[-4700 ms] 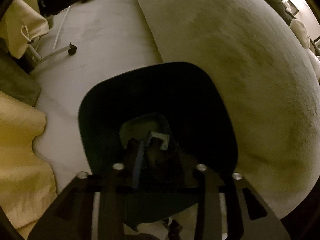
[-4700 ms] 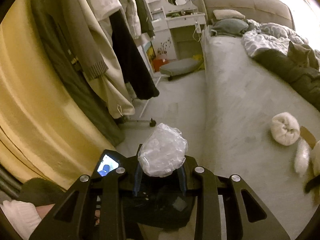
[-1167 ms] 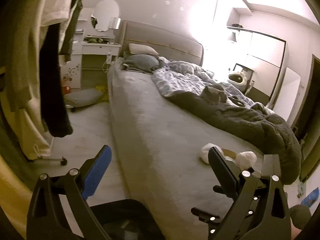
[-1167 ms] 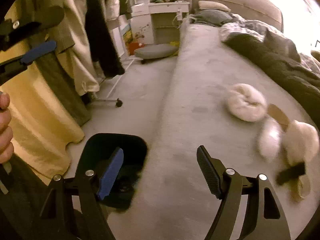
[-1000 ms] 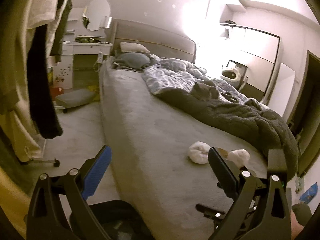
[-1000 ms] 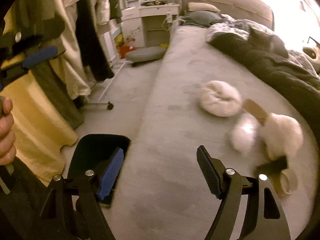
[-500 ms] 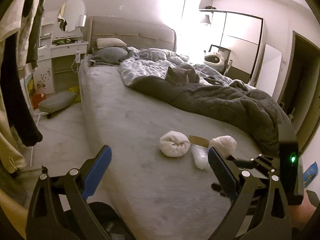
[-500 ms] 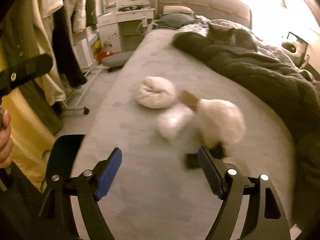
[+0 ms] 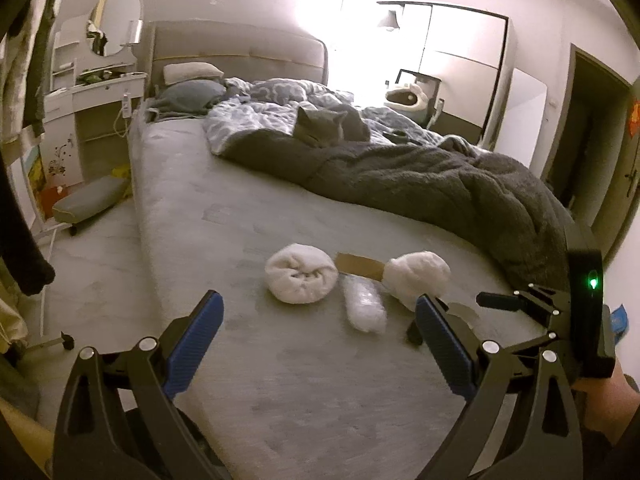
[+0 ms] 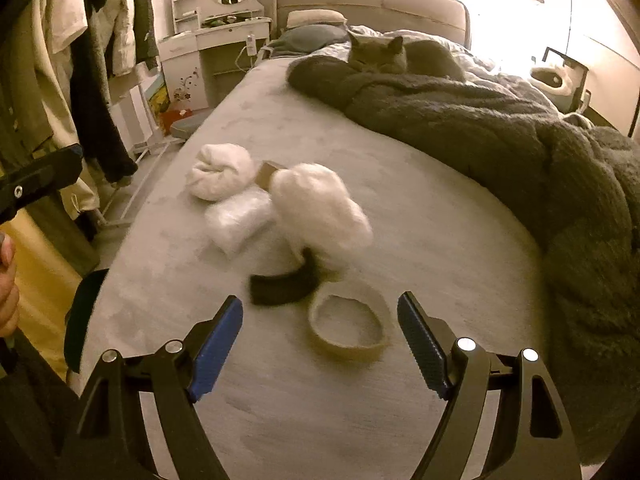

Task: Collect trash
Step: 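Move the right tool back to the bed and grasp the brown tape roll, then grasp the black curved strip with the left tool while the right tool holds the tape roll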

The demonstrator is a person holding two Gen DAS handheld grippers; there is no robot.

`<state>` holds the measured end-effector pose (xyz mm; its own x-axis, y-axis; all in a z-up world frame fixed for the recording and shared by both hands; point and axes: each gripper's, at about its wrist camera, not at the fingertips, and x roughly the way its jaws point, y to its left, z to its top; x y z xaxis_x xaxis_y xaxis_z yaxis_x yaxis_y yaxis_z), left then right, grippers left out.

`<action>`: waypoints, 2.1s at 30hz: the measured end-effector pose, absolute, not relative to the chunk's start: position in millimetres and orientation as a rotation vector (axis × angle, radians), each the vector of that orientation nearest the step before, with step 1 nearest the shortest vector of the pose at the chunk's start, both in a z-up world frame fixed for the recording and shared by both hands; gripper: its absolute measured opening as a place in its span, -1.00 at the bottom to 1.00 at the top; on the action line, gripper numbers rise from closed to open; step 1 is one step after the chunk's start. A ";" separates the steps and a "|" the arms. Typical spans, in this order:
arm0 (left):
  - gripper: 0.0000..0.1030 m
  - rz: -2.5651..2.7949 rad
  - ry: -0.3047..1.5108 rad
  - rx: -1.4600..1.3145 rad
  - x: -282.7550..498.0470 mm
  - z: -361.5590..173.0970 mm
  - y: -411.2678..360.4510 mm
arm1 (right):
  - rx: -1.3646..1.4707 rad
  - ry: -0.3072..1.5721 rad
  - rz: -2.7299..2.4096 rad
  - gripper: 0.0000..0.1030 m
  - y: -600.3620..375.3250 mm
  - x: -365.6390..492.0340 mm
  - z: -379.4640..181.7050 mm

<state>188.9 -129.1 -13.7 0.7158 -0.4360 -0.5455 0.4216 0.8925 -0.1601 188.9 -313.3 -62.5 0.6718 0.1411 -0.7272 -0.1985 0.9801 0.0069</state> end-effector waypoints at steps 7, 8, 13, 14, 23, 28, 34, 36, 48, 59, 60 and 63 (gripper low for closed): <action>0.89 -0.529 0.612 0.052 185.7 -21.3 -160.1 | -0.055 0.848 0.230 0.38 -329.9 191.4 -74.1; 0.89 -0.538 0.614 0.054 185.3 -21.9 -162.9 | -0.046 0.854 0.232 0.36 -333.3 192.8 -76.0; 0.89 -0.579 0.616 0.112 181.8 -28.8 -184.6 | -0.020 0.863 0.270 0.34 -342.1 195.2 -84.0; 0.89 -0.591 0.620 0.121 181.8 -31.1 -189.4 | -0.021 0.863 0.277 0.32 -342.6 195.4 -85.3; 0.85 -0.620 0.666 0.143 188.1 -49.3 -216.1 | -0.054 0.835 0.367 -0.03 -341.6 202.4 -91.4; 0.73 -0.632 0.689 0.170 190.7 -58.6 -229.9 | -0.037 0.830 0.395 -0.10 -348.3 206.7 -91.1; 0.60 -0.650 0.707 0.171 198.3 -68.5 -241.8 | -0.012 0.788 0.362 -0.10 -371.0 197.3 -77.3; 0.51 -0.668 0.719 0.170 201.3 -71.9 -246.2 | 0.008 0.780 0.344 -0.10 -381.7 196.4 -75.6; 0.18 -0.691 0.765 0.170 211.9 -87.8 -268.3 | 0.063 0.743 0.331 -0.10 -417.0 184.4 -71.6; -0.33 -0.672 0.830 0.178 224.8 -100.1 -274.1 | 0.073 0.745 0.330 -0.10 -427.5 179.4 -72.7; -0.34 -0.673 0.831 0.178 225.1 -99.8 -274.5 | 0.072 0.745 0.331 -0.10 -427.0 179.3 -72.5; -0.40 -0.672 0.832 0.185 225.4 -99.6 -275.2 | 0.068 0.745 0.330 -0.10 -425.2 178.3 -71.5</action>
<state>225.4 -275.2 -99.6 0.4821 -0.4776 -0.7345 0.6172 0.7802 -0.1022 178.3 -425.2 -71.5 0.6860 0.3182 -0.6543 -0.2700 0.9464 0.1772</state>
